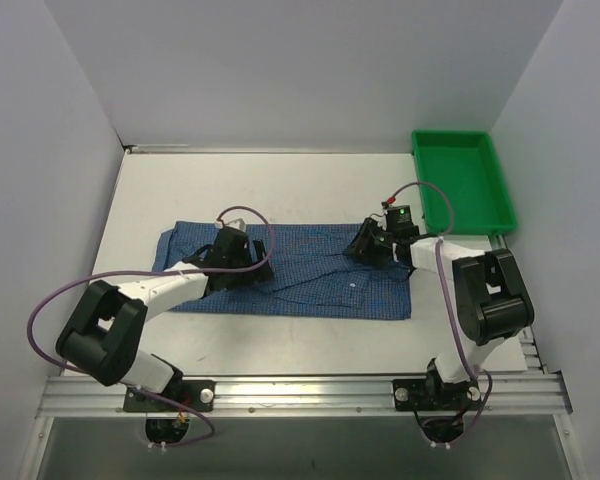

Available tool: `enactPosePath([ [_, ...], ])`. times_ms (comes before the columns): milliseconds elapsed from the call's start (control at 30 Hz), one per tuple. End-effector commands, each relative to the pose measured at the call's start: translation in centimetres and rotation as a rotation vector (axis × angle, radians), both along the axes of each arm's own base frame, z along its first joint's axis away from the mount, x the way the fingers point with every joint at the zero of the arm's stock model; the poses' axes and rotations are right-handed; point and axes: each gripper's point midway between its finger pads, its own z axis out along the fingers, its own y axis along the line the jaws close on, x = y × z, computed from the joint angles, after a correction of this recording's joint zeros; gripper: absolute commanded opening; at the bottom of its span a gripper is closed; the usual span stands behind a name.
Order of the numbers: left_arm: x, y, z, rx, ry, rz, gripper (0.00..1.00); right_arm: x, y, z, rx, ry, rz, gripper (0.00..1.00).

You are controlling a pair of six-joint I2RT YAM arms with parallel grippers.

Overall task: Fold and stack the long sleeve shirts
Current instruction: Fold the shirt

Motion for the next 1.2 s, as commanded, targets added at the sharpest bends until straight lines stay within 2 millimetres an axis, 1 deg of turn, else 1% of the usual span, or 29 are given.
enactPosePath([
  [0, 0.3, 0.4, 2.8, -0.015, -0.023, 0.016, 0.92, -0.8, 0.3, 2.4, 0.008, -0.037, 0.049, 0.42],
  [33, 0.8, 0.5, 4.5, -0.026, -0.060, 0.018, 0.92, -0.7, 0.8, 3.9, 0.027, -0.071, 0.062, 0.43],
  [67, 1.4, 1.7, 5.4, -0.014, -0.071, 0.039, 0.92, -0.4, 1.5, 5.2, 0.044, -0.098, 0.081, 0.43],
  [133, 2.9, 2.8, 8.1, -0.041, -0.126, 0.073, 0.92, -0.9, 3.8, 7.4, 0.081, -0.135, 0.144, 0.45],
  [167, 4.0, 4.7, 8.6, -0.040, -0.139, 0.122, 0.92, -1.0, 4.7, 8.1, 0.095, -0.148, 0.165, 0.45],
  [200, 4.7, 5.9, 9.0, -0.040, -0.147, 0.157, 0.92, -0.9, 6.1, 9.5, 0.127, -0.174, 0.198, 0.45],
  [233, 5.3, 6.5, 9.3, -0.065, -0.141, 0.168, 0.91, -1.7, 8.5, 10.2, 0.161, -0.181, 0.246, 0.45],
  [267, 5.9, 7.2, 9.4, -0.082, -0.139, 0.185, 0.91, -1.9, 9.8, 10.9, 0.188, -0.191, 0.275, 0.45],
  [300, 6.9, 9.1, 9.4, -0.091, -0.138, 0.235, 0.91, -2.1, 11.6, 12.1, 0.226, -0.205, 0.312, 0.45],
  [333, 7.5, 9.3, 9.0, -0.104, -0.121, 0.240, 0.91, -3.1, 14.3, 12.3, 0.275, -0.204, 0.378, 0.45],
  [400, 8.7, 10.2, 8.7, -0.115, -0.125, 0.265, 0.90, -4.1, 17.1, 12.7, 0.322, -0.199, 0.439, 0.45],
  [433, 9.3, 10.7, 7.5, -0.120, -0.097, 0.277, 0.90, -3.8, 18.8, 12.8, 0.346, -0.207, 0.470, 0.44],
  [467, 10.2, 10.7, 7.6, -0.132, -0.111, 0.278, 0.89, -5.1, 20.7, 12.7, 0.363, -0.199, 0.518, 0.40],
  [500, 10.7, 10.7, 7.3, -0.137, -0.105, 0.281, 0.88, -5.4, 21.7, 12.7, 0.370, -0.203, 0.544, 0.40],
  [533, 11.1, 11.0, 5.9, -0.136, -0.073, 0.297, 0.88, -5.7, 23.0, 11.9, 0.371, -0.197, 0.569, 0.39],
  [567, 12.0, 11.0, 5.9, -0.146, -0.086, 0.297, 0.87, -6.6, 24.2, 11.5, 0.377, -0.188, 0.604, 0.39],
  [600, 12.4, 11.2, 5.5, -0.147, -0.081, 0.305, 0.86, -6.9, 24.9, 10.9, 0.379, -0.176, 0.619, 0.39],
  [633, 12.7, 11.5, 4.2, -0.144, -0.057, 0.318, 0.85, -7.0, 25.6, 9.4, 0.375, -0.155, 0.633, 0.39],
  [700, 13.5, 11.8, 3.4, -0.152, -0.056, 0.333, 0.83, -7.8, 26.3, 7.7, 0.377, -0.124, 0.659, 0.39],
  [733, 13.5, 11.9, 2.0, -0.148, -0.028, 0.340, 0.83, -7.8, 26.5, 6.0, 0.372, -0.108, 0.657, 0.39],
  [767, 13.8, 12.4, 1.5, -0.149, -0.023, 0.355, 0.82, -8.3, 26.2, 4.6, 0.365, -0.079, 0.656, 0.39],
  [800, 13.8, 12.6, 0.3, -0.146, 0.003, 0.366, 0.82, -8.4, 26.1, 3.8, 0.369, -0.077, 0.653, 0.39],
  [867, 13.9, 13.2, -0.6, -0.154, 0.016, 0.391, 0.78, -9.3, 25.0, 0.6, 0.336, -0.026, 0.650, 0.39],
  [900, 13.6, 13.5, -1.6, -0.156, 0.039, 0.399, 0.78, -9.5, 24.6, -0.3, 0.323, -0.018, 0.650, 0.39],
  [1000, 13.5, 13.5, -2.4, -0.172, 0.055, 0.409, 0.77, -11.1, 22.9, -2.8, 0.292, 0.038, 0.645, 0.40],
  [1033, 13.7, 14.7, -2.5, -0.172, 0.054, 0.435, 0.77, -11.2, 22.4, -2.7, 0.289, 0.037, 0.643, 0.40],
  [1100, 14.0, 15.2, -2.1, -0.171, 0.044, 0.439, 0.78, -12.2, 21.5, -2.8, 0.279, 0.049, 0.654, 0.40],
  [1133, 14.6, 15.3, -1.5, -0.168, 0.026, 0.427, 0.78, -12.2, 21.3, -1.4, 0.286, 0.023, 0.660, 0.40],
  [1167, 14.5, 15.4, -1.4, -0.160, 0.031, 0.423, 0.79, -12.1, 21.0, -0.9, 0.272, -0.004, 0.675, 0.40],
])
